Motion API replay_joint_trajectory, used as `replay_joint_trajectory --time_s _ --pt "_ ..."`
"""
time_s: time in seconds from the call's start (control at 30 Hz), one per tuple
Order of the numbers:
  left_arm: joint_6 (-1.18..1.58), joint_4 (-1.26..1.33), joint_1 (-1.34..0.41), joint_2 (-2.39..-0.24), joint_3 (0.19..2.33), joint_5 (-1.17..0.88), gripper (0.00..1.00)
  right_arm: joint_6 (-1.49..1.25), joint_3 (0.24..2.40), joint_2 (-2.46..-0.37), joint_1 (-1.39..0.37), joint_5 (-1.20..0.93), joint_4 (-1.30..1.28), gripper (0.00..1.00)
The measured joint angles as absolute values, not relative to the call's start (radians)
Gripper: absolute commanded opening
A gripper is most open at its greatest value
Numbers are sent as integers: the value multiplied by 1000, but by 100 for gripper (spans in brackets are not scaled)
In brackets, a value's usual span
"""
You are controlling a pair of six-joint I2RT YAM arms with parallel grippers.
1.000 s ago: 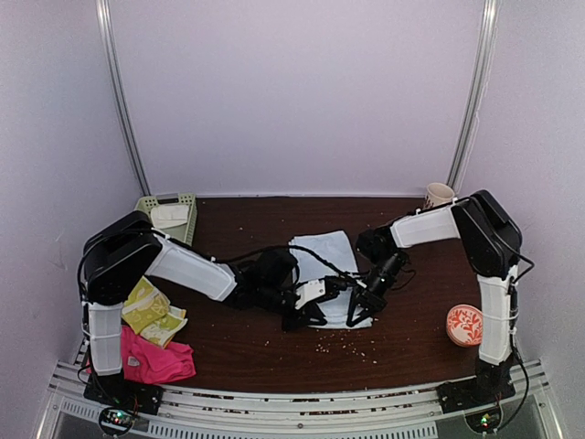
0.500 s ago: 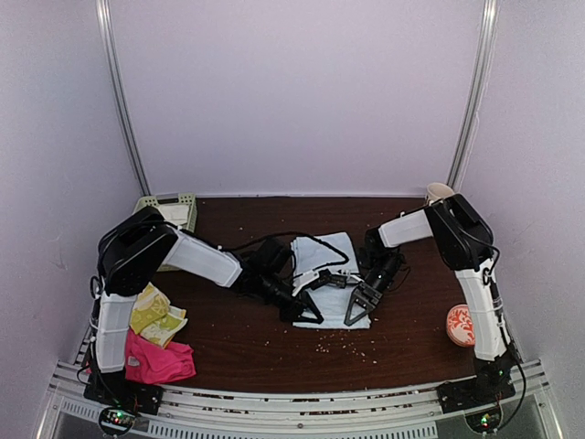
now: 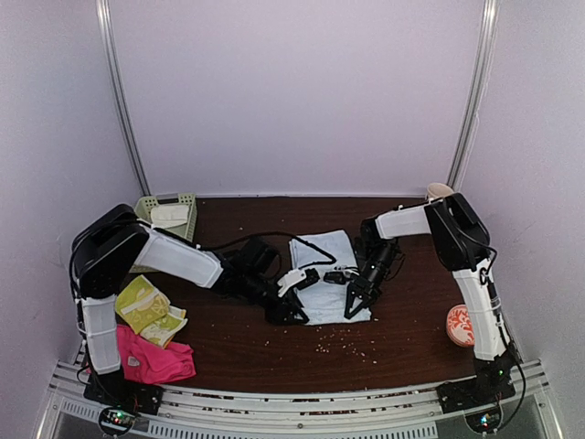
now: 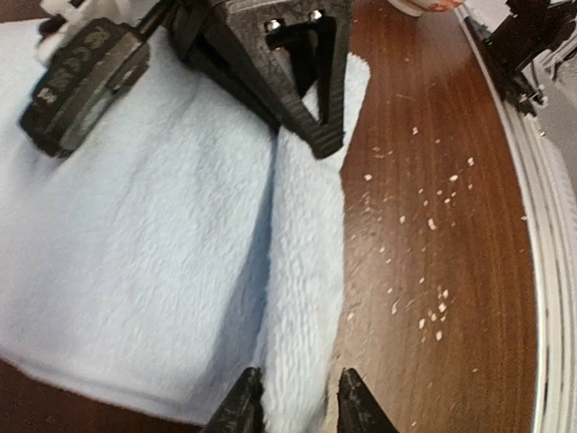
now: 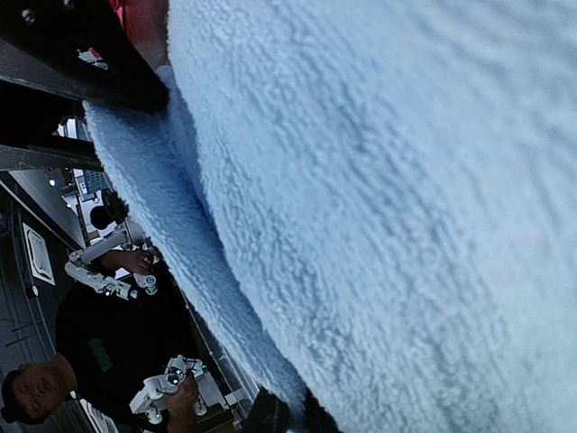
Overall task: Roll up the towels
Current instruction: Roll the towel at the center of the board.
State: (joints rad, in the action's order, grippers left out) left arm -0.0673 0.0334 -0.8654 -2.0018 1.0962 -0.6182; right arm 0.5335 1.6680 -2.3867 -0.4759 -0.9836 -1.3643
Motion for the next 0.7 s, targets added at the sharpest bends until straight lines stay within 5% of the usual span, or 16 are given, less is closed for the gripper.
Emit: replay_joint_trajectory --time_s 0.27,0.7 --pt "-286 -1 -999 -1805 1018 -296 37 496 1699 -2404 -476 -966 -1402 6" --pt "-519 -24 -1134 -2031 1229 -121 38 490 1700 -2404 -476 -961 -1403 6"
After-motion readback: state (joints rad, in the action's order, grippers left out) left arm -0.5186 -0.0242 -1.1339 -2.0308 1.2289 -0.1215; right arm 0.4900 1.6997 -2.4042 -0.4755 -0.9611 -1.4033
